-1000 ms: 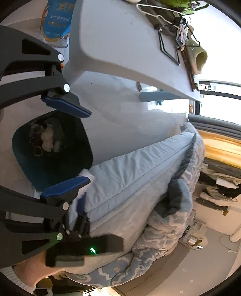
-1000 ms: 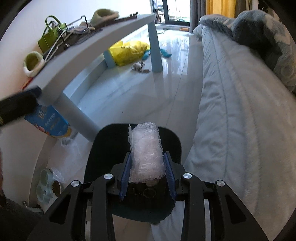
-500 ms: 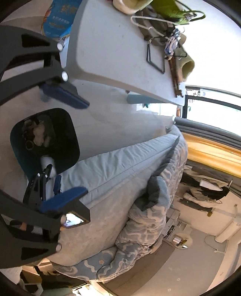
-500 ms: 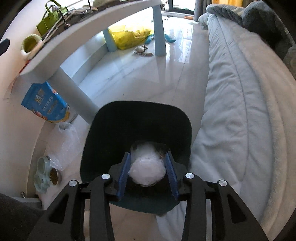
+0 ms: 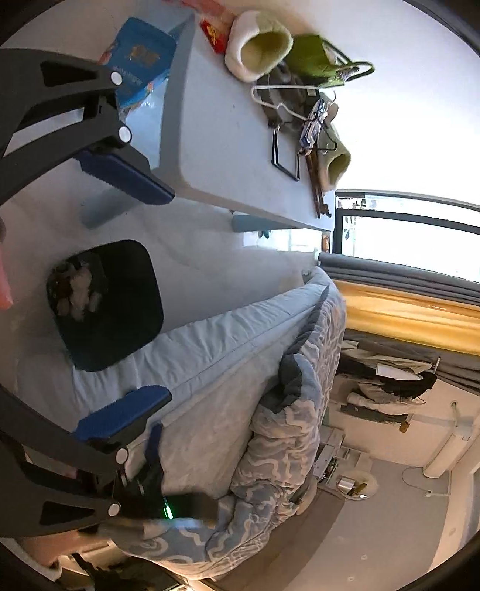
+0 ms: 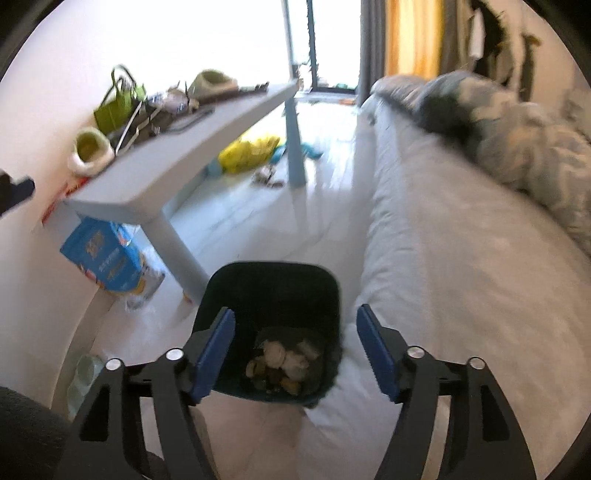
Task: Collect trash
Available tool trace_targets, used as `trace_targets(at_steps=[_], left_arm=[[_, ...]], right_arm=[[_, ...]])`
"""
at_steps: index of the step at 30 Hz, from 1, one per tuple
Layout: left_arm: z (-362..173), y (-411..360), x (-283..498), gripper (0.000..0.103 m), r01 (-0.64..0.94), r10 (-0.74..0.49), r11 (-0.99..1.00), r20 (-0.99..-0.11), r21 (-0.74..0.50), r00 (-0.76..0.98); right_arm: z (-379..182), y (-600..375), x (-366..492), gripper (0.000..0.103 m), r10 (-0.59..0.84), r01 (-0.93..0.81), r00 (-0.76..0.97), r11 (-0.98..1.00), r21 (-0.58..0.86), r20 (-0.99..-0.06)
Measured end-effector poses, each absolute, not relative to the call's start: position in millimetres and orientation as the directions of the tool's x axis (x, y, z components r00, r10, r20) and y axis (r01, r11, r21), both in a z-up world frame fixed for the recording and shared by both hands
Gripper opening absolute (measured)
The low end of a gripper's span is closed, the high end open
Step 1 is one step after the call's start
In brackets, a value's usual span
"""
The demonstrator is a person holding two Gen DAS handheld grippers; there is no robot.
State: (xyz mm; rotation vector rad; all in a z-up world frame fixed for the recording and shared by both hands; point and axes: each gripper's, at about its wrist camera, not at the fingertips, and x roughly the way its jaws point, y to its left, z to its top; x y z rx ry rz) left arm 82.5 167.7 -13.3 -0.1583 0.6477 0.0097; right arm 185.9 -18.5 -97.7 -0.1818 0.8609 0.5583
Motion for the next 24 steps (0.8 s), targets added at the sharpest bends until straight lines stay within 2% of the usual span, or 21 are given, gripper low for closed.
trace_targets(at_steps=[3, 7, 14, 18, 24], left_arm=[[-8.3, 157.9, 64.0, 0.100, -0.058, -0.028, 0.990, -0.582, -0.128, 0.813], [2.7, 145.1, 40.6, 0.100, -0.032, -0.035, 0.993, -0.536, -0.115, 0.843], [11.1, 119.6, 10.2, 0.100, -0.020, -0.026, 0.996, -0.490, -0.089, 0.871], [8.1, 108.9, 1.1, 0.100, -0.010, -0.050, 0.993, -0.497, -0.116, 0.866], [5.3, 97.4, -17.3, 0.100, 0.000, -0.044, 0.996, -0.492, -0.088, 0.869]], right_arm=[[-75.7, -43.6, 164.0, 0.077, 0.375, -0.498, 0.593, 0.866, 0.042, -0.713], [-46.3, -82.3, 141.1, 0.089, 0.346, -0.436, 0.668, 0.899, 0.029, -0.659], [-7.5, -138.7, 94.8, 0.100, 0.302, -0.359, 0.746, 0.933, 0.022, -0.593], [2.2, -165.4, 67.2, 0.100, 0.266, -0.319, 0.782, 0.948, 0.004, -0.563], [12.1, -207.8, 25.6, 0.100, 0.236, -0.266, 0.823, 0.964, 0.016, -0.517]])
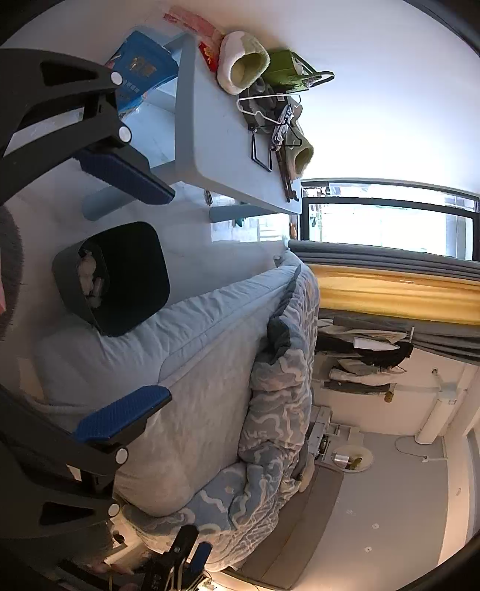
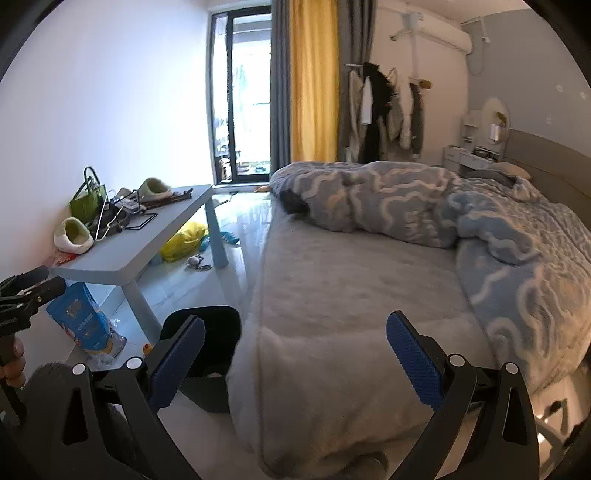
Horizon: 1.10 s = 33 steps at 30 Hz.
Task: Collect trash
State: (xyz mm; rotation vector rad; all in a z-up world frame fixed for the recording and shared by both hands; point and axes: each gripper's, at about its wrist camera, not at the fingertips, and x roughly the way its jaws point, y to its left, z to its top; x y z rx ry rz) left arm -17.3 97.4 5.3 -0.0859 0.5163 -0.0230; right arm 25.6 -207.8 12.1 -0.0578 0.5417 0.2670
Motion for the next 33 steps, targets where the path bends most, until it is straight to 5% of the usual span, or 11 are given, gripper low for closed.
trace_targets(at_steps=[9, 33], left_arm=[[0.3, 73.6, -29.8, 0.100, 0.003, -0.034, 0.998, -0.474, -0.066, 0.880], [-4.9, 63.4, -34.7, 0.100, 0.027, -0.030, 1.000, -0.491, -0.014, 0.871]], right_arm=[[6.2, -262.7, -3.1, 0.100, 0.275, -0.251, 0.844, 0.961, 0.115, -0.461], [4.5, -264.4, -13.5, 0.100, 0.307, -0.296, 0.832, 0.950, 0.098, -0.463]])
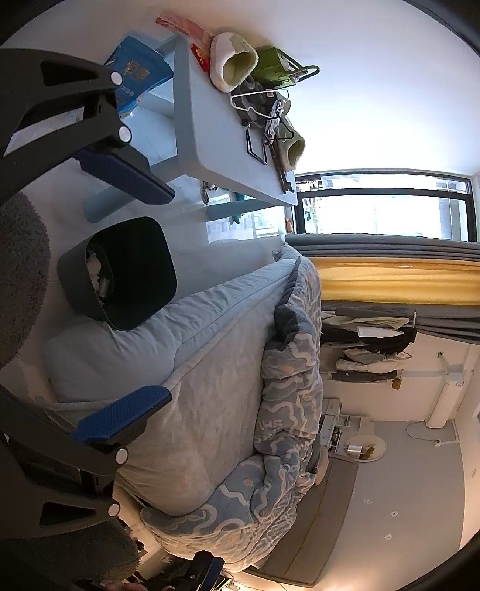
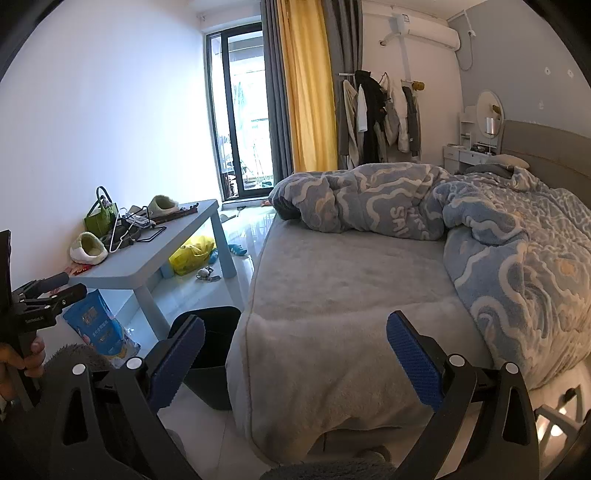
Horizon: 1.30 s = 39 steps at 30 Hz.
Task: Collect trash
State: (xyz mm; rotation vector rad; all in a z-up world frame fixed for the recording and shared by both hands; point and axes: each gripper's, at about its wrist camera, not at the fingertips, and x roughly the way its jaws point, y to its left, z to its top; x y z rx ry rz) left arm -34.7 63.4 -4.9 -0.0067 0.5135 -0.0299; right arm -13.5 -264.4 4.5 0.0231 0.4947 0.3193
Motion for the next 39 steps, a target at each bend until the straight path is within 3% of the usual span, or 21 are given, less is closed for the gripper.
trace_targets(at_steps=[39], left_arm=[[-6.2, 63.4, -36.0, 0.100, 0.025, -0.033, 0.999, -0.492, -0.023, 0.870]], right_arm=[[4.9, -266.4, -11.4, 0.100, 0.309, -0.297, 0.829, 0.950, 0.101, -0.466]])
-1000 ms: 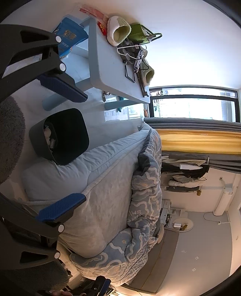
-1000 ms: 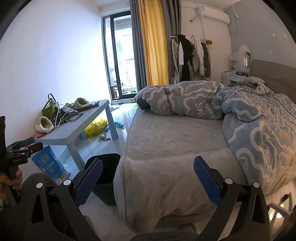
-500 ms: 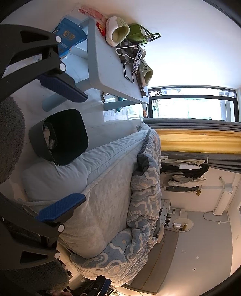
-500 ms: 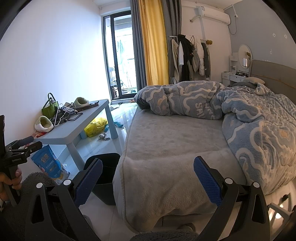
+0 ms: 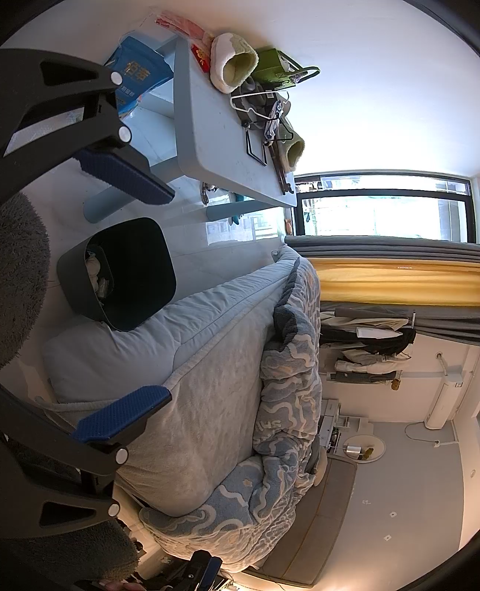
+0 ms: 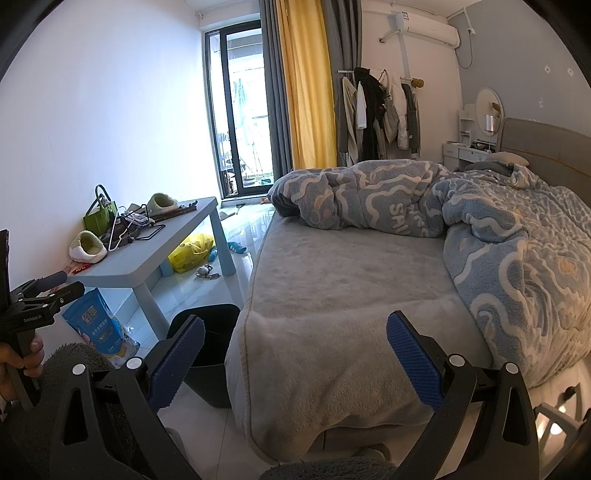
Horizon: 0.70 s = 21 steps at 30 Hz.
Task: Collect trash
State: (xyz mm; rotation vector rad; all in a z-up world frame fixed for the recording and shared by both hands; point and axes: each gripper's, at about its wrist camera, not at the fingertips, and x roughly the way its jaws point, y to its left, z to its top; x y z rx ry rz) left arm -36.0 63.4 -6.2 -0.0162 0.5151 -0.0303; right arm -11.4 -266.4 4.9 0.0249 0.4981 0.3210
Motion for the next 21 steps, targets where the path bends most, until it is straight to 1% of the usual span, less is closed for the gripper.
trace_targets(at_steps=[21], left_arm=[[-6.4, 67.4, -33.7, 0.100, 0.023, -0.027, 1.000, -0.494, -0.014, 0.869]], right_arm=[[5.0, -267.1, -10.4, 0.100, 0.308, -0.297, 0.829, 0.950, 0.099, -0.467]])
